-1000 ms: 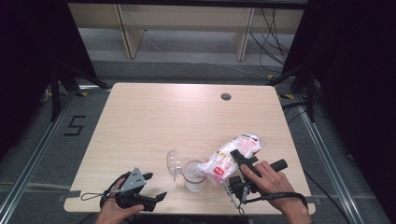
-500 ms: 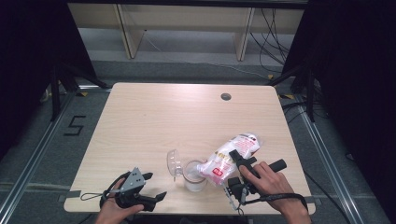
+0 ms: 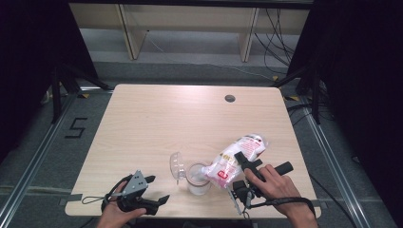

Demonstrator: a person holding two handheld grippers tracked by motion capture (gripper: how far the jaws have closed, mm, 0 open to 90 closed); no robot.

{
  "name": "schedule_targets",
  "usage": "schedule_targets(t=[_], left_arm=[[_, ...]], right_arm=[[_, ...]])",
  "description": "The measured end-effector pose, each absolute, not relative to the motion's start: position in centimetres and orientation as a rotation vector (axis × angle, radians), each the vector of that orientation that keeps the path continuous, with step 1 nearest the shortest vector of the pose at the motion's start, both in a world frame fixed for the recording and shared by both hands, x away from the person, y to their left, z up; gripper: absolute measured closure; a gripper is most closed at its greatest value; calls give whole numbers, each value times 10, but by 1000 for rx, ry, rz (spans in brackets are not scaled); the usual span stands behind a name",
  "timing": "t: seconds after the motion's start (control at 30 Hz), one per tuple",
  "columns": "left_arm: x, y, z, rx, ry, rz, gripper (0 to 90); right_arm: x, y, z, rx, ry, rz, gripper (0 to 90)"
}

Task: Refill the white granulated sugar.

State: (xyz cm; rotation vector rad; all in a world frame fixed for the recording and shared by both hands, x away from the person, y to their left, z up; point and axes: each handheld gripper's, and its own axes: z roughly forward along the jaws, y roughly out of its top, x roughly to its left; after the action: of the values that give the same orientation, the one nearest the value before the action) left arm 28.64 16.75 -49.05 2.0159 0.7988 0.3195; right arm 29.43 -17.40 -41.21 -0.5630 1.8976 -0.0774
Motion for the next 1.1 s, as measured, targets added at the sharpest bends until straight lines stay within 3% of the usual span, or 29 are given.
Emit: schedule_targets(t=[1.1], left_arm=[[287,168,-490,2016,799,320,162]], right_arm=[[292,-168,-408,-608,1880,-93,723]])
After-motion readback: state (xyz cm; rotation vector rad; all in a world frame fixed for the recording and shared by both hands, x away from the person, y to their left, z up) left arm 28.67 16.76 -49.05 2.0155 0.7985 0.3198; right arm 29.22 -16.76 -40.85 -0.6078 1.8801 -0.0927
